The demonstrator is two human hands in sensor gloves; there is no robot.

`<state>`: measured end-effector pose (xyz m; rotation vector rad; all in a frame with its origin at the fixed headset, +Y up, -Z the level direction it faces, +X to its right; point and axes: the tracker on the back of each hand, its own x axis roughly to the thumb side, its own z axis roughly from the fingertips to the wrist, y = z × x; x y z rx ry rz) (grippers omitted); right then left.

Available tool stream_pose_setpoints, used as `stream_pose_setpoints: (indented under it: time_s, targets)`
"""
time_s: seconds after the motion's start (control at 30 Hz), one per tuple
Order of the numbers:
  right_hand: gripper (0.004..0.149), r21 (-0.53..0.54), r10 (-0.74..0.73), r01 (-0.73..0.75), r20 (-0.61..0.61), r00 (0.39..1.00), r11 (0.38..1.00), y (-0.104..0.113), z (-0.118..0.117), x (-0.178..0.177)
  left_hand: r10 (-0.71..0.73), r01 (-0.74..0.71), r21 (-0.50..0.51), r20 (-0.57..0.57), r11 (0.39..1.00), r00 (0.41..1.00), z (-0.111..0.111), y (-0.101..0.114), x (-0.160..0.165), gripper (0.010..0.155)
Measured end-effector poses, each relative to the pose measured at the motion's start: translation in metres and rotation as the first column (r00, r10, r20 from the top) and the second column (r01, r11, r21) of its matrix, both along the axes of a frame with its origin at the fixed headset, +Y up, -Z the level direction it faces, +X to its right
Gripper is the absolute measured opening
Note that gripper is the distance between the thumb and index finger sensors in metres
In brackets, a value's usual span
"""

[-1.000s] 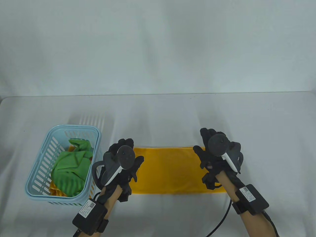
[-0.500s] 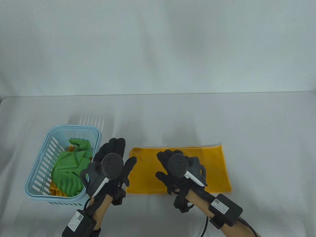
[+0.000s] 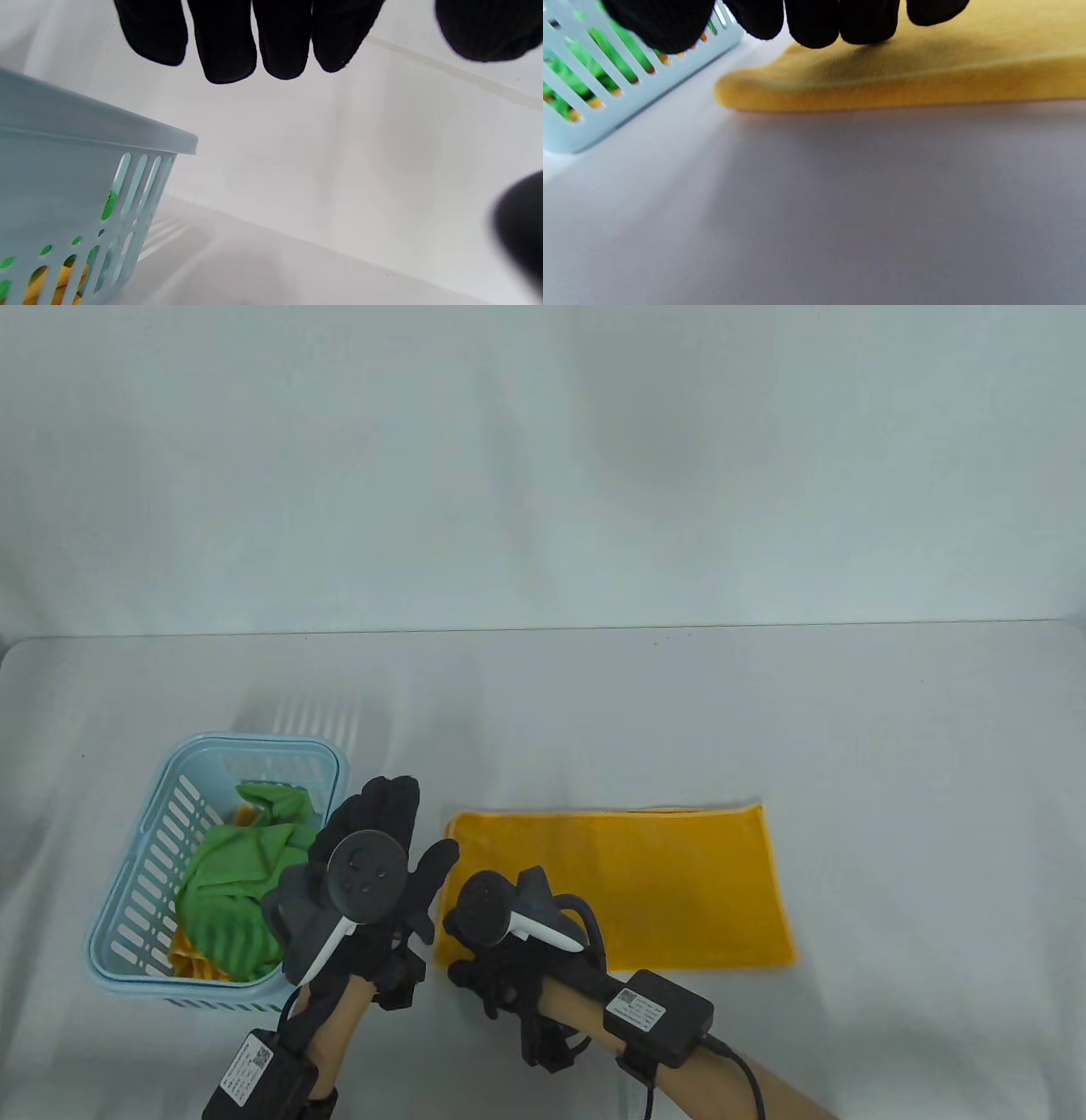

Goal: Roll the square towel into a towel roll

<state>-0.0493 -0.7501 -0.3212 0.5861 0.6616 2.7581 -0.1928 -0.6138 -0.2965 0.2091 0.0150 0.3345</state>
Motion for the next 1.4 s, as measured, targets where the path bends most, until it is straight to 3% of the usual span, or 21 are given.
stream_pose_setpoints:
  time_s: [0.13,0.27,0.37,0.8,1.0,1.23,1.4]
  targets:
    - [0.064,0.04,0.082,-0.083,0.022,0.996,0.996,-0.009,-0.006,-0.014,0.0,0.0,-0.005,0.0,1.0,1.0,0.0,0.0,0.0,0.081]
    - [0.079,0.061,0.177,-0.178,0.027,0.984,0.982,-0.016,-0.008,-0.023,0.001,-0.001,-0.014,-0.003,1.0,1.0,-0.001,-0.002,0.0,0.081]
    - [0.074,0.118,0.196,-0.201,0.052,0.979,0.972,-0.017,-0.007,-0.027,-0.003,0.003,-0.022,-0.004,1.0,1.0,-0.002,-0.003,0.0,0.081]
    - [0.046,0.129,0.014,-0.032,0.134,0.991,0.991,-0.011,-0.016,-0.018,-0.004,0.004,-0.04,-0.008,0.999,1.0,-0.002,-0.003,-0.001,0.081]
    - [0.042,0.096,-0.079,0.062,0.184,0.98,0.993,-0.006,-0.025,-0.007,-0.002,0.002,-0.041,-0.009,0.999,1.0,-0.003,-0.003,-0.002,0.08]
    - [0.04,0.02,-0.202,0.204,0.239,0.95,0.979,0.022,-0.026,0.021,0.005,-0.006,-0.049,-0.014,0.999,1.0,-0.003,-0.004,-0.003,0.08]
    - [0.039,0.09,-0.303,0.289,0.26,0.917,0.953,0.047,-0.02,0.048,0.002,-0.002,-0.051,-0.012,0.999,1.0,-0.004,-0.004,-0.003,0.08]
